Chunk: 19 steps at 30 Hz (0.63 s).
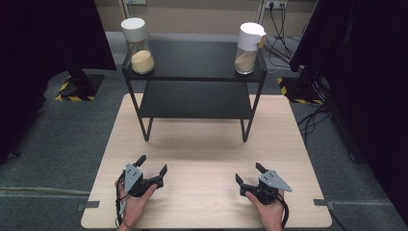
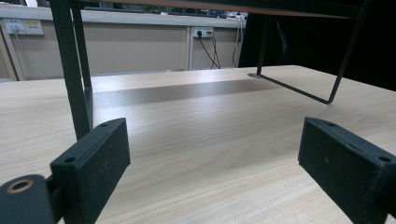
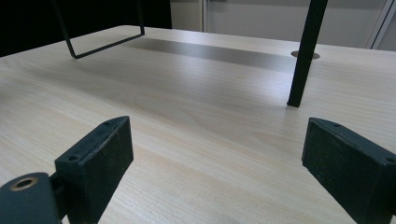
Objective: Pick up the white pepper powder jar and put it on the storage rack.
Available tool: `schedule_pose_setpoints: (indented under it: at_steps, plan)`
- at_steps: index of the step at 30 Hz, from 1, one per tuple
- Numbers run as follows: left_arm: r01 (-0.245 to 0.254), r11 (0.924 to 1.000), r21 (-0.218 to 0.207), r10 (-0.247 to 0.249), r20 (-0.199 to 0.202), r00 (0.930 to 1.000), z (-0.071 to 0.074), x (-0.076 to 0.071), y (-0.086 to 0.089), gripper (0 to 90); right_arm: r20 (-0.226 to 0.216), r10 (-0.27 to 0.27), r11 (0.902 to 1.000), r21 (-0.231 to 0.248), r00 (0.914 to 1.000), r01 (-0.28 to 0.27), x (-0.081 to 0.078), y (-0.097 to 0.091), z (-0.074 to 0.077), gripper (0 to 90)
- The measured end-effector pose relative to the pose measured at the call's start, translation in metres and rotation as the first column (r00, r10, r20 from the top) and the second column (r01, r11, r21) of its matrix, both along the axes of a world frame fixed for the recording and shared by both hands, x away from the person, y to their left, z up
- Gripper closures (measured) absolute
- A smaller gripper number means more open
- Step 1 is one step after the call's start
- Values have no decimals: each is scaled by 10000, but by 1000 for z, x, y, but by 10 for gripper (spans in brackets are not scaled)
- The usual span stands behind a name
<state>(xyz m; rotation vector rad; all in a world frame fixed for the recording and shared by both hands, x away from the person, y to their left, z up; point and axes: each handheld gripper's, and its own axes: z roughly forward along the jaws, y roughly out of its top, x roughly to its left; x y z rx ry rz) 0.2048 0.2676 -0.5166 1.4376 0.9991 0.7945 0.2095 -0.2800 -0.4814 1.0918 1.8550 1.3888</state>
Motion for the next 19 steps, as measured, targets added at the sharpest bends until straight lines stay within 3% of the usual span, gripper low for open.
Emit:
schedule_pose_setpoints:
  at_steps: [19]
  plan:
    - [0, 10000, 18, 0, -13, 10000, 0, 0, 0, 84, -39, 106, 9999, -100, 9999, -106, 1, 0, 1, 82]
